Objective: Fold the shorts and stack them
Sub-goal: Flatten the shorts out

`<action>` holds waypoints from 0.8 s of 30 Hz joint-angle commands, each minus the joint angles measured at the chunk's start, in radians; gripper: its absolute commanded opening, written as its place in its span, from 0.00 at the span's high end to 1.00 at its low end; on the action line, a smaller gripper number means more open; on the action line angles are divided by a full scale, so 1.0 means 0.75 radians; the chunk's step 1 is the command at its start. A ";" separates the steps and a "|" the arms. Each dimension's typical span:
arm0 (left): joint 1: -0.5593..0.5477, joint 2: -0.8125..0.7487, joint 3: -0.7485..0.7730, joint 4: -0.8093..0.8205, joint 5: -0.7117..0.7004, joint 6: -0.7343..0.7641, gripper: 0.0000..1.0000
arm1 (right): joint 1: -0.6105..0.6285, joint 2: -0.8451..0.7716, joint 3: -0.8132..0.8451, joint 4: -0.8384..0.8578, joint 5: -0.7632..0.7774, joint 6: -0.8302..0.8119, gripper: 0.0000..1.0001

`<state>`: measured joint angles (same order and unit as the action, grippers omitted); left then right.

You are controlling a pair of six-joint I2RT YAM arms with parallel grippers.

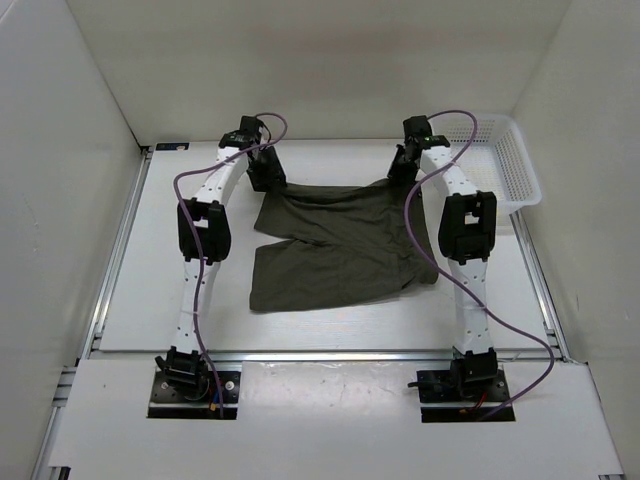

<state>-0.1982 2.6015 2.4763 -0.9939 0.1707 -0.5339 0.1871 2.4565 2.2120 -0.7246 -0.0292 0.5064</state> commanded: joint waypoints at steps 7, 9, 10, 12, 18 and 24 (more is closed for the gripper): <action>0.072 0.019 0.198 0.176 0.120 -0.086 0.13 | -0.035 0.101 0.239 -0.012 -0.031 0.035 1.00; 0.072 0.006 0.212 0.212 0.120 -0.104 0.30 | -0.035 0.087 0.207 -0.012 -0.016 0.035 1.00; 0.072 -0.006 0.212 0.213 0.102 -0.135 0.34 | -0.035 0.073 0.188 -0.012 0.000 0.035 1.00; 0.072 -0.018 0.212 0.243 0.102 -0.153 0.46 | -0.035 0.034 0.150 0.005 0.000 0.035 1.00; 0.084 -0.167 0.049 0.243 0.030 -0.137 0.90 | -0.004 -0.199 -0.057 0.076 0.045 -0.045 0.99; 0.084 -0.447 -0.336 0.243 -0.088 -0.022 0.78 | 0.053 -0.387 -0.308 0.125 0.132 -0.058 0.72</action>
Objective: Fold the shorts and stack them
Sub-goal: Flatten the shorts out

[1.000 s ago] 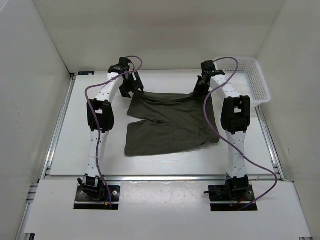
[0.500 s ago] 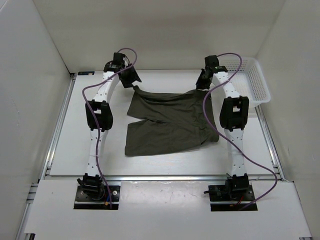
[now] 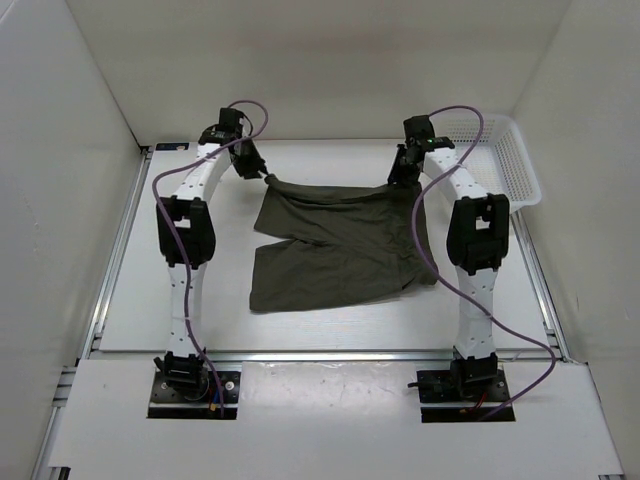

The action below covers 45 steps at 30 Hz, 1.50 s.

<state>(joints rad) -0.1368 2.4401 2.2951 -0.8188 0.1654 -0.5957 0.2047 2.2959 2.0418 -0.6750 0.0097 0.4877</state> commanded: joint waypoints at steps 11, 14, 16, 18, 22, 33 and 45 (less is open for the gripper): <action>-0.061 -0.077 -0.086 -0.002 0.049 0.193 0.33 | 0.030 -0.267 -0.233 0.115 0.087 -0.010 0.58; -0.061 0.005 -0.039 -0.031 0.068 0.168 0.18 | 0.030 -0.292 -0.266 0.115 0.075 -0.010 0.60; -0.073 0.023 0.003 -0.031 0.068 0.168 0.18 | 0.030 -0.292 -0.278 0.115 0.089 -0.022 0.61; -0.073 0.056 0.052 -0.031 0.068 0.156 0.32 | 0.030 -0.292 -0.278 0.115 0.089 -0.035 0.63; -0.073 0.103 0.191 -0.031 0.111 0.081 0.90 | 0.030 -0.259 -0.248 0.102 0.055 -0.035 0.70; -0.073 0.176 0.321 -0.031 0.279 -0.159 0.38 | 0.042 -0.192 -0.229 0.102 -0.005 -0.049 0.68; -0.061 -0.267 -0.155 -0.031 -0.101 -0.063 0.19 | 0.042 -0.292 -0.356 0.090 0.032 -0.061 0.80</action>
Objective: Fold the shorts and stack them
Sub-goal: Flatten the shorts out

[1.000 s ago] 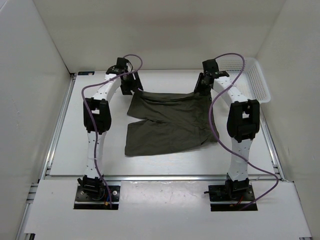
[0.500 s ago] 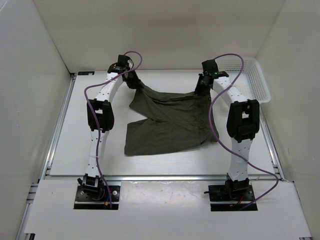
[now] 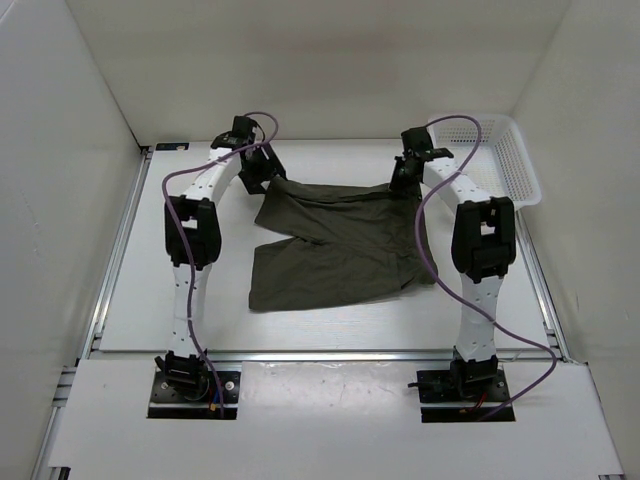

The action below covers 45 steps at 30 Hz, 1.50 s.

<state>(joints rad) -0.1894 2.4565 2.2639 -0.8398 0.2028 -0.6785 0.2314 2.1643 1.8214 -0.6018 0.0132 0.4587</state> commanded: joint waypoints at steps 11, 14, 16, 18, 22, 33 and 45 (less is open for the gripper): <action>-0.007 -1.041 -1.093 -0.042 -0.299 0.064 0.13 | 0.006 -0.833 -0.794 0.070 0.077 0.090 0.56; -0.040 -1.254 -1.418 -0.042 -0.179 -0.013 0.21 | 0.006 -1.024 -0.996 0.038 0.019 0.129 0.46; -0.087 -1.401 -1.557 -0.042 -0.125 -0.063 0.21 | 0.006 -1.150 -1.131 -0.001 -0.011 0.176 0.42; -0.126 -1.491 -1.740 -0.054 -0.046 -0.163 0.14 | -0.008 -1.231 -1.217 -0.028 -0.075 0.208 0.41; -0.258 -1.649 -1.940 -0.054 0.010 -0.306 0.07 | -0.020 -1.413 -1.375 -0.075 -0.144 0.302 0.38; -0.320 -1.466 -2.088 0.183 0.039 -0.274 0.07 | -0.047 -1.503 -1.553 -0.051 -0.167 0.360 0.37; -0.334 -1.257 -1.998 0.226 -0.141 -0.286 0.89 | -0.173 -1.321 -1.578 0.156 -0.083 0.309 0.37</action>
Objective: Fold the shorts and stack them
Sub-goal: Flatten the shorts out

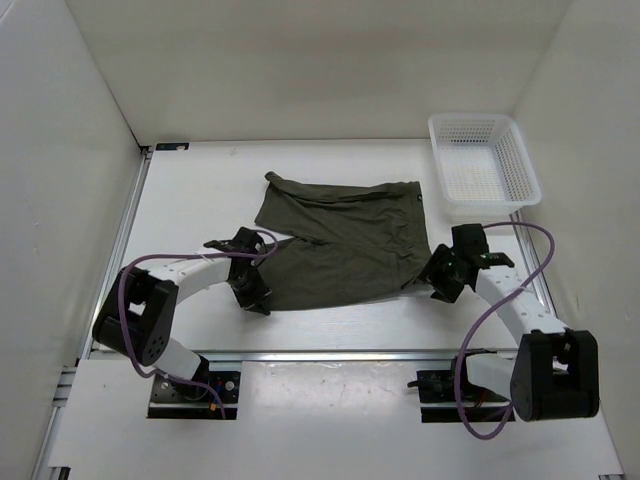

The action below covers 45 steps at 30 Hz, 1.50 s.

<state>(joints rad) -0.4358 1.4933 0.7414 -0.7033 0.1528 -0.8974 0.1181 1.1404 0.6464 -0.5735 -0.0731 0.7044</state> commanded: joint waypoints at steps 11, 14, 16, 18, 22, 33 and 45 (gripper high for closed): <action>0.006 -0.066 0.071 0.044 -0.075 0.018 0.90 | -0.022 0.251 0.134 0.233 0.110 -0.031 0.49; 0.041 -0.109 0.083 0.013 -0.075 0.018 0.90 | -0.022 0.202 0.149 0.233 0.047 -0.031 0.43; 0.055 -0.134 0.083 0.013 -0.075 0.018 0.90 | -0.022 0.157 0.149 0.209 0.030 -0.031 0.34; 0.055 -0.152 0.083 0.001 -0.087 0.031 0.90 | -0.035 0.144 0.134 0.194 0.014 -0.013 0.30; 0.055 -0.152 0.083 0.001 -0.073 0.031 0.90 | -0.035 0.081 0.077 0.196 0.001 0.047 0.30; -0.041 -0.009 0.110 0.001 0.040 0.094 0.11 | -0.047 0.246 0.044 0.339 0.077 0.065 0.45; -0.041 0.136 0.138 0.001 -0.095 0.082 0.90 | -0.047 0.345 0.069 0.374 0.155 0.037 1.00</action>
<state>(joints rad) -0.4644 1.5761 0.8314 -0.7193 0.1322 -0.8387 0.0860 1.3895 0.6769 -0.3111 -0.0059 0.7494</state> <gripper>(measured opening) 0.113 0.029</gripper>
